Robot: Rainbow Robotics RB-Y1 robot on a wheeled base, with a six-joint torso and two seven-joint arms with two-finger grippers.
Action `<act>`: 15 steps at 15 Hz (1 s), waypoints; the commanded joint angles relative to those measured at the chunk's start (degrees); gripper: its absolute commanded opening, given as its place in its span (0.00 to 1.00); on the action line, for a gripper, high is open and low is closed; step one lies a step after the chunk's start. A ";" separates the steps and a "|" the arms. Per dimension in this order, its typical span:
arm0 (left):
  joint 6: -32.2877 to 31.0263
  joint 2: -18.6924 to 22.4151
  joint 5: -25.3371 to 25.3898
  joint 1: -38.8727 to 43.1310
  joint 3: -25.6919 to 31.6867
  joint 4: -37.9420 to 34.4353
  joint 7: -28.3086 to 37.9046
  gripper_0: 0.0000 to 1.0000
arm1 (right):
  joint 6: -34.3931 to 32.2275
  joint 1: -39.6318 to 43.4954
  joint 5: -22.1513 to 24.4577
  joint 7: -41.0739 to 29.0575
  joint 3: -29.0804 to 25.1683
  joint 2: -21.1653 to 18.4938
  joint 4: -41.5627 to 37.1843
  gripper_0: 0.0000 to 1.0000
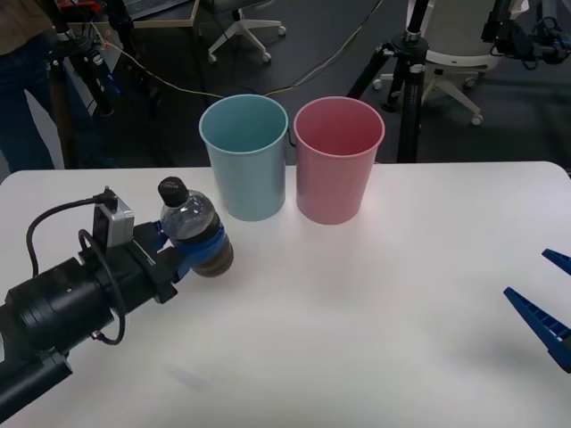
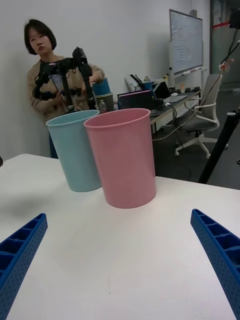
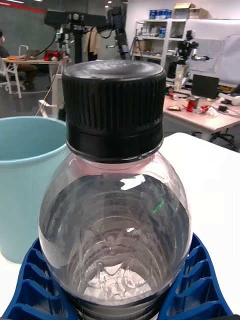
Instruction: Grasp the object on the table and drop it into the matching bin: aluminum can to the light blue bin, PET bottle to the pink bin.
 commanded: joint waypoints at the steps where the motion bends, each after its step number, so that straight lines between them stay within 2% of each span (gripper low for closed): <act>1: 0.96 4.51 4.12 -3.00 -1.32 -2.97 0.82 0.00 | 0.00 0.00 0.00 0.00 0.00 0.00 0.00 1.00; 6: 4.92 12.60 10.71 -12.05 -5.19 -5.00 1.78 0.00 | 0.00 0.00 0.00 0.00 0.00 0.00 0.00 1.00; 10: 6.85 18.22 16.95 -22.95 -9.41 -5.00 3.28 0.00 | 0.00 0.00 0.00 0.00 0.00 0.00 0.00 1.00; 13: 10.10 19.54 22.76 -33.49 -16.17 -3.06 3.54 0.00 | 0.00 0.00 0.00 0.00 0.00 0.00 0.00 1.00; 15: 10.19 19.37 23.99 -40.26 -20.66 0.19 3.54 0.00 | 0.00 0.00 0.00 0.00 0.00 0.00 0.00 1.00</act>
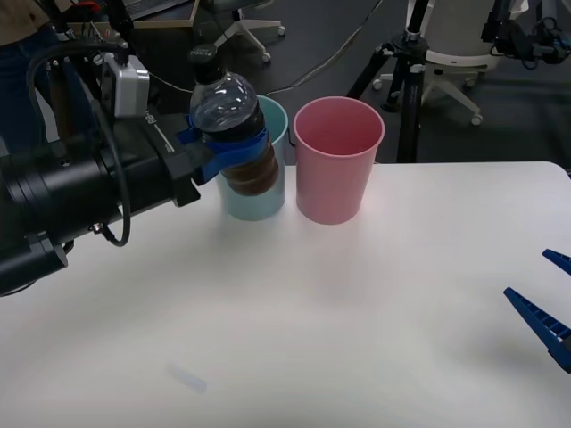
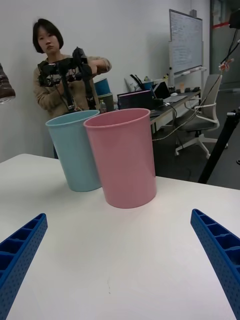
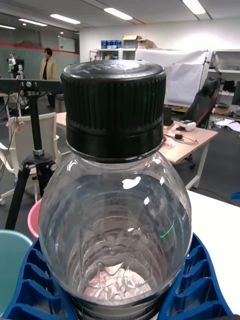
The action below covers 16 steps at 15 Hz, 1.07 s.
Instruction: Grasp the object on the table and drop it into the matching bin: aluminum can to the light blue bin, PET bottle to the pink bin.
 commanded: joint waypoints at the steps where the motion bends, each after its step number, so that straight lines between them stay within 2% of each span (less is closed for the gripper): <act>1: 0.49 -0.78 1.60 -9.77 -6.68 4.86 0.12 0.00 | 0.00 0.00 0.00 0.00 0.00 0.00 0.00 1.00; 9: 0.84 -10.45 3.62 -27.17 -18.55 18.75 -0.06 0.02 | 0.00 0.00 0.00 0.00 0.00 0.00 0.00 1.00; 16: 0.84 -22.05 3.80 -36.22 -22.59 34.57 -0.41 0.02 | 0.00 0.00 0.00 0.00 0.00 0.00 0.00 1.00</act>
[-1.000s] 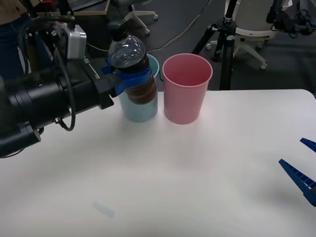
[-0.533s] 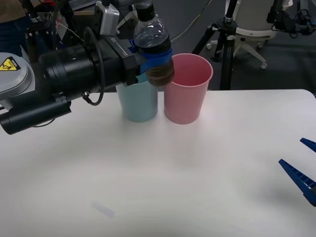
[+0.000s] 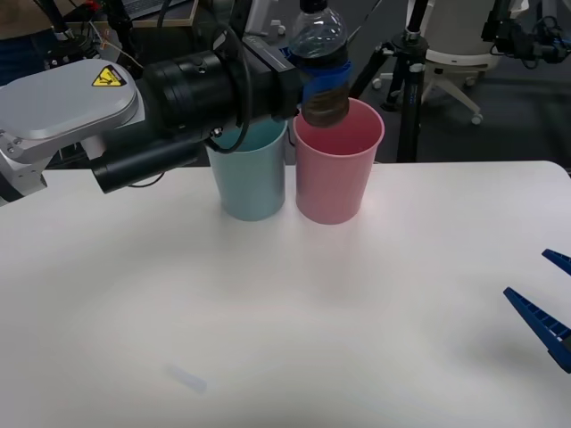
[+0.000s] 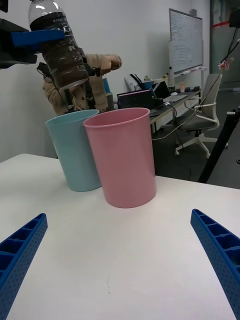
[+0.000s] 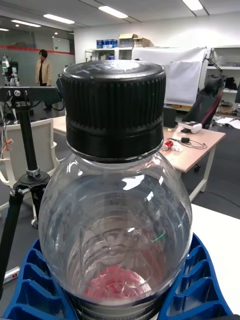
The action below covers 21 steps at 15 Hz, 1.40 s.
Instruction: Grasp the object on the table and drop it into the matching bin: aluminum can to the light blue bin, PET bottle to the pink bin.
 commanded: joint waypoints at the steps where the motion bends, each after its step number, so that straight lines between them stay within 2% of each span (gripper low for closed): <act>1: -0.10 -3.87 -0.17 -2.78 -1.22 5.93 -0.19 0.02 | 0.00 0.00 0.00 0.00 0.00 0.00 0.00 1.00; 5: -0.10 -9.32 -0.96 -4.98 -1.92 13.66 -0.90 0.02 | 0.00 0.00 0.00 0.00 0.00 0.00 0.00 1.00; 9: -0.63 -12.74 -2.28 -5.68 -1.92 18.58 -1.51 0.03 | 0.00 0.00 0.00 0.00 0.00 0.00 0.00 1.00; 21: -1.07 -14.24 -2.81 -6.30 -3.50 20.96 -1.51 0.03 | 0.00 0.00 0.00 0.00 0.00 0.00 0.00 1.00</act>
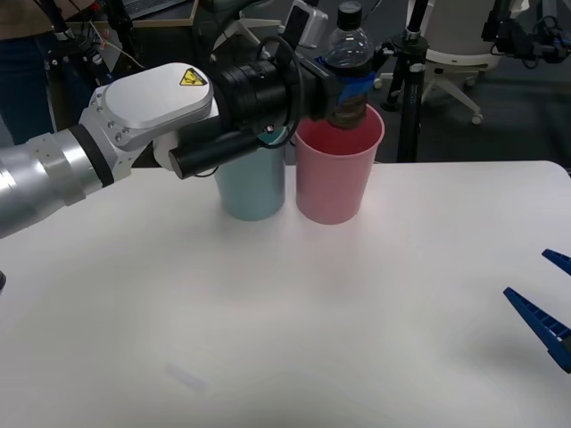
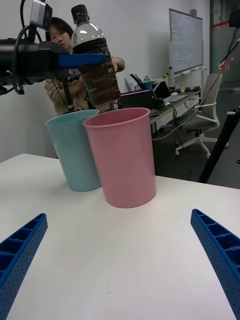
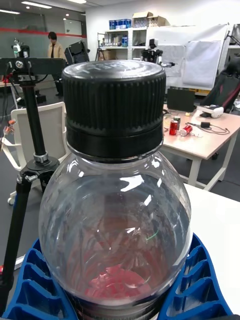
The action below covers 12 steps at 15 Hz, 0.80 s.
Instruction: Grasp the object on the table and drop it into the matching bin: aluminum can to the light blue bin, PET bottle to the pink bin.
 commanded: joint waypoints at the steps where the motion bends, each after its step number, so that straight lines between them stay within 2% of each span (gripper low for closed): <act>1: -0.01 -0.79 -0.01 -0.39 0.00 1.86 0.06 0.03 | 0.00 0.00 0.00 0.00 0.00 0.00 0.00 1.00; 3: -0.01 -1.05 0.25 -0.39 0.00 2.65 0.50 0.03 | 0.00 0.00 0.00 0.00 0.00 0.00 0.00 1.00; 4: 0.16 -1.14 0.42 -0.39 0.00 2.65 0.67 0.27 | 0.00 0.00 0.00 0.00 0.00 0.00 0.00 1.00; 5: 0.34 -1.40 0.42 -0.48 0.00 2.65 0.67 0.72 | 0.00 0.00 0.00 0.00 0.00 0.00 0.00 1.00; 6: 0.34 -1.49 0.42 -0.57 0.00 2.65 0.67 1.00 | 0.00 0.00 0.00 0.00 0.00 0.00 0.00 1.00; 12: 0.34 -1.58 0.16 -0.92 0.00 2.47 0.23 1.00 | 0.00 0.00 0.00 0.00 0.00 0.00 0.00 1.00</act>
